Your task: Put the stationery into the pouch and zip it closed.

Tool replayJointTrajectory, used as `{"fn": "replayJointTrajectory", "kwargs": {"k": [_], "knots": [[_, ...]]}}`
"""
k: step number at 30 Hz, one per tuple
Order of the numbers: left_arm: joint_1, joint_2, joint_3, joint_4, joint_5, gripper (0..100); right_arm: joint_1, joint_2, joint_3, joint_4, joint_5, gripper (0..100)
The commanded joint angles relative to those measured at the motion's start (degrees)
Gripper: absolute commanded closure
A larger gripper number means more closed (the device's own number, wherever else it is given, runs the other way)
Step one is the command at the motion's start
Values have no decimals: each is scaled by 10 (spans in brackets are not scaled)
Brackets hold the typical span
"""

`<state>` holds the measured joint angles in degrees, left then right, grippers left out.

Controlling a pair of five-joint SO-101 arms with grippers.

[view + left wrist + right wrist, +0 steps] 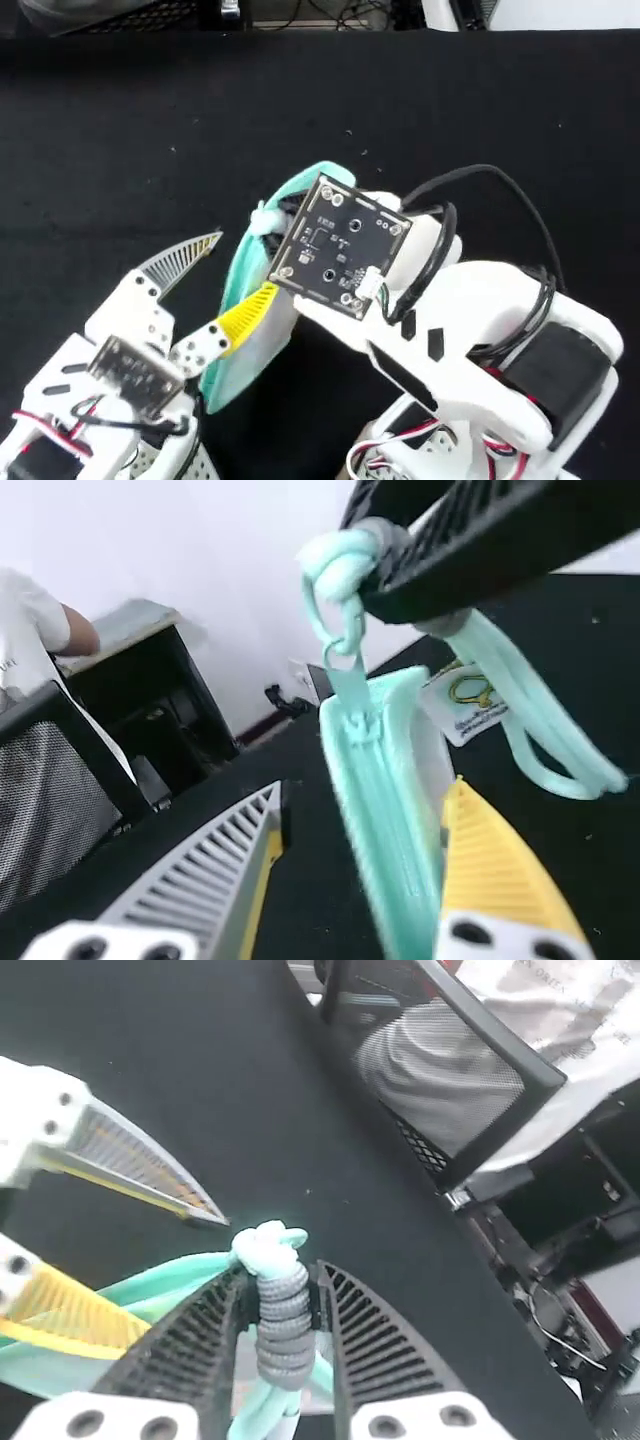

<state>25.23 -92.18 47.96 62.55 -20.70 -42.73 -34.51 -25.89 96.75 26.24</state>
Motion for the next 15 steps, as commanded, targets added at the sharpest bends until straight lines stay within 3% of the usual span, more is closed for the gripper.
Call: {"fn": "replayJointTrajectory", "kwargs": {"k": [1, 8, 12, 15], "knots": [[33, 48, -44, -13, 25, 740, -16, 3, -34, 0, -15, 986], [51, 73, -50, -9, 44, 759, -13, 2, -34, 1, -12, 986], [51, 72, -58, -9, 62, 975, -12, 2, -30, 9, -11, 986], [54, 72, -62, -3, 62, 963, -11, 1, -30, 18, -11, 986]]}}
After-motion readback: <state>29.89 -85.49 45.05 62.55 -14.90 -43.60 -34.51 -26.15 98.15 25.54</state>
